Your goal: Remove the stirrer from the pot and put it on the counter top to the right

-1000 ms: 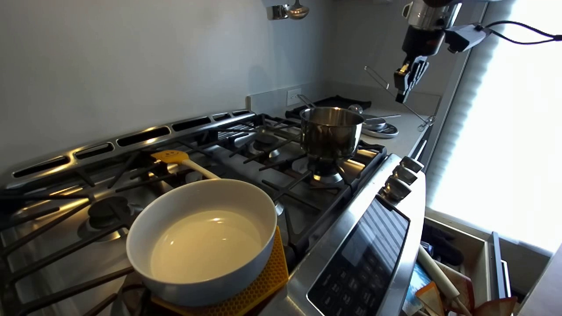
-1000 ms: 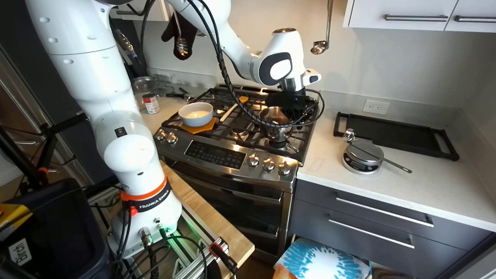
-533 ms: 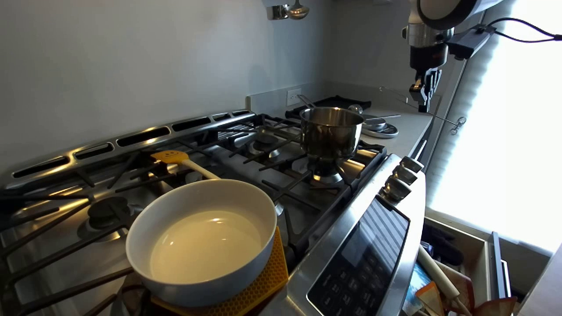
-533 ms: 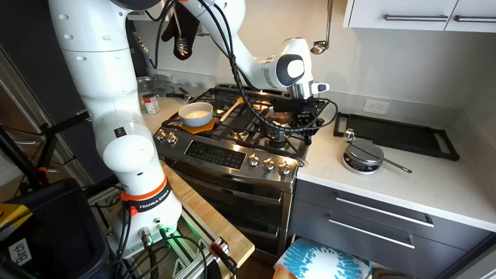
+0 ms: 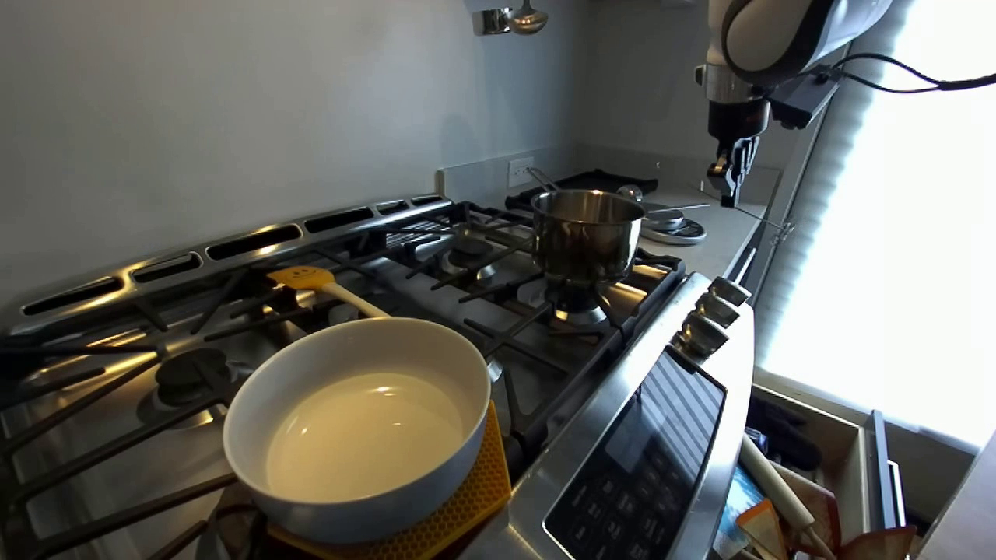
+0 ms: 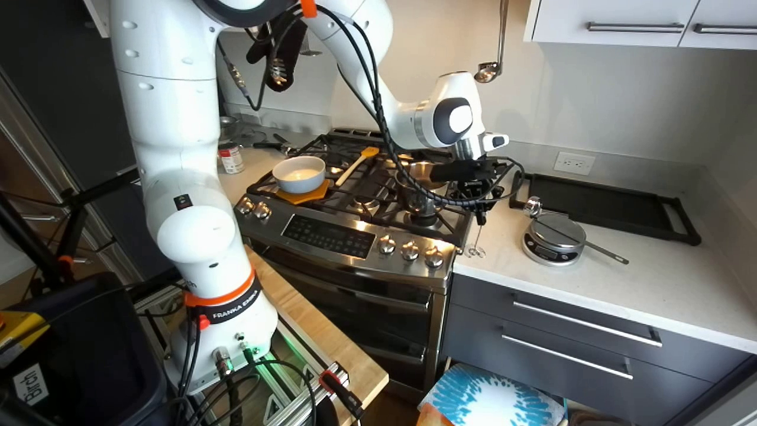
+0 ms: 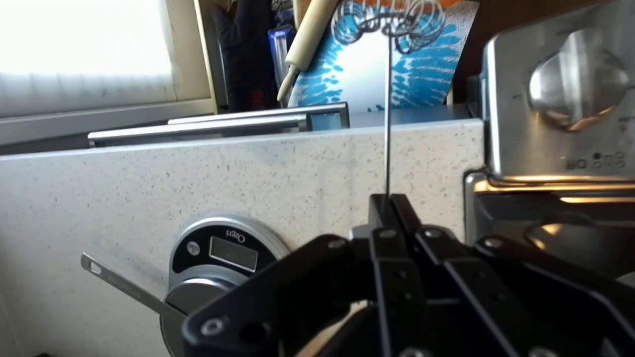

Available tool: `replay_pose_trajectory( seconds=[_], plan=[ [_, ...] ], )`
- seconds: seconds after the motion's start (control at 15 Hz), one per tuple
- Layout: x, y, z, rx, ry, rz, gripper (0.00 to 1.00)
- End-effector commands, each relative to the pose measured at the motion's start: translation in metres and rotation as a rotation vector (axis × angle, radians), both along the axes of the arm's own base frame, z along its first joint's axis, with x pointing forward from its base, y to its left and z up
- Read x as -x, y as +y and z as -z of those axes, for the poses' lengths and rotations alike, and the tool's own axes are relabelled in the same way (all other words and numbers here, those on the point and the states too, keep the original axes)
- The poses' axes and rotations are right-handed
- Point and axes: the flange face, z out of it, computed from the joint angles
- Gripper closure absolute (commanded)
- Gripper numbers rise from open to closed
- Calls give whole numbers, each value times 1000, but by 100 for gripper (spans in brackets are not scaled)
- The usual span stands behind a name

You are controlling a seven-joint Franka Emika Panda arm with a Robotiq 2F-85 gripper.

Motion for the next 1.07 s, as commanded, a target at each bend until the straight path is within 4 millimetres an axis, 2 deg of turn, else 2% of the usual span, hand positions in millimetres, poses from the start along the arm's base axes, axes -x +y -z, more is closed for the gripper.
replay_pose_trajectory(
  seconds=[0.0, 0.13, 0.33, 0.6, 0.67, 0.73, 0.8, 1.0],
  plan=[
    [-49, -32, 42, 28, -17, -84, 99],
    [-79, -35, 56, 20, -20, -135, 99],
    [-117, -27, 72, 4, -11, -200, 99],
    [-148, -18, 83, -29, -30, -218, 99],
    [-152, -17, 85, -40, -34, -210, 72],
    [-153, -17, 85, -50, -31, -197, 71],
    [-154, -18, 85, -55, -27, -184, 66],
    [-147, -21, 63, -47, -39, -128, 42]
  ],
)
